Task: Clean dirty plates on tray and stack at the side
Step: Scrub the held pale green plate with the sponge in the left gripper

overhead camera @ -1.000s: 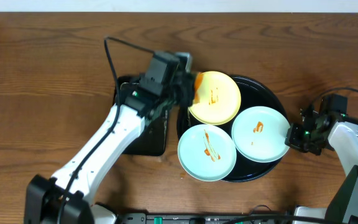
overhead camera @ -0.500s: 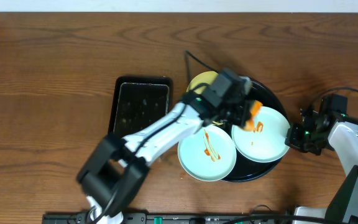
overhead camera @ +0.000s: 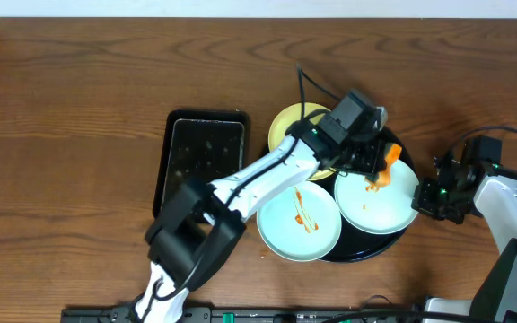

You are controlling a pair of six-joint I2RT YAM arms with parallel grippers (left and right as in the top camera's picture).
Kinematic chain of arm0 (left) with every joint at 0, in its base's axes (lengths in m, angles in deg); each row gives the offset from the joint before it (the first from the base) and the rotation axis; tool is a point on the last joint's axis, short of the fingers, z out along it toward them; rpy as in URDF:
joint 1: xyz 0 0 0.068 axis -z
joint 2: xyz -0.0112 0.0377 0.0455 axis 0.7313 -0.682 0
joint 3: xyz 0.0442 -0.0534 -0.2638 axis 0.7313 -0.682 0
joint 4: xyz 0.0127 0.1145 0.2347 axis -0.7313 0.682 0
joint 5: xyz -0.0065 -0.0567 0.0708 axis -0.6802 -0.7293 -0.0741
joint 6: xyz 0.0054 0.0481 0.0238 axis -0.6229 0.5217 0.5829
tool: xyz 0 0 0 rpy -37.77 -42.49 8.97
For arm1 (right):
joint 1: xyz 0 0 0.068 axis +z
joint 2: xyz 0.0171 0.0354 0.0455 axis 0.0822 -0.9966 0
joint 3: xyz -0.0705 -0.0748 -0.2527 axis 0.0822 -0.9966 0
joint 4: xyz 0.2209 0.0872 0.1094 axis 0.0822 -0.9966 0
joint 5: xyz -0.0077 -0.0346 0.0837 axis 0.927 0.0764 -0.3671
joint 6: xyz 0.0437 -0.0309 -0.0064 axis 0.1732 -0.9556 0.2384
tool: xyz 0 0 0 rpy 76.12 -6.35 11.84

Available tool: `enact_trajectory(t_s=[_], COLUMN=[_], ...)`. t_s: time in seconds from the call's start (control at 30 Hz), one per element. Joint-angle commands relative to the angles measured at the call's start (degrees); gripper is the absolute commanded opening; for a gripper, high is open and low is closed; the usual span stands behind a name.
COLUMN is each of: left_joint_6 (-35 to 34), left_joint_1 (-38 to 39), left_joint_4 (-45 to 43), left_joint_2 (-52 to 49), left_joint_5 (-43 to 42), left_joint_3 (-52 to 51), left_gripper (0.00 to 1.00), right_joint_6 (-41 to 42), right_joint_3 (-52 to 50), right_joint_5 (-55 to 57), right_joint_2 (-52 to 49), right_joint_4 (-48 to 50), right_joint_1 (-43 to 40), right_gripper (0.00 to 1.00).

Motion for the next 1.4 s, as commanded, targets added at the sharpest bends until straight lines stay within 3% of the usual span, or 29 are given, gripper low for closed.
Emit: enact_trajectory(t_s=[0.0,0.4,0.67,0.9,1.07,1.37], left_joint_6=[-0.3,-0.9,0.0,1.7,4.8,10.5], left_joint_1=[1.9,3.9,0.6,-1.8,-0.5,0.2], left_joint_4=[-1.3,-5.6,3.2,10.4,14.4,10.5], left_joint_2=[-2.2,-9.4,-12.3,-10.7,-8.3,-0.3], left_joint_5=[-0.9,-0.5,8.3,8.5,-3.0,-3.1], left_joint_3=[1.3,1.3,1.3,1.3,1.3,1.3], left_gripper=[0.08,0.07,0.07,0.07,0.07,0.08], right_joint_6=[0.7,0.7,0.6,0.6,0.6,0.7], right_joint_3=[-0.1,-0.1,-0.1,-0.1,-0.1,-0.1], right_joint_5=[0.6,0.6,0.6,1.3,1.7,1.6], right_joint_2=[-0.3,-0.3,-0.3,-0.3,-0.3,-0.3], right_joint_4=[-0.1,-0.1,-0.2,-0.1,-0.1,-0.1], right_joint_1=[0.7,0.7,0.7,0.7,0.7,0.7], right_gripper=[0.01,0.01,0.01,0.01,0.01,0.01])
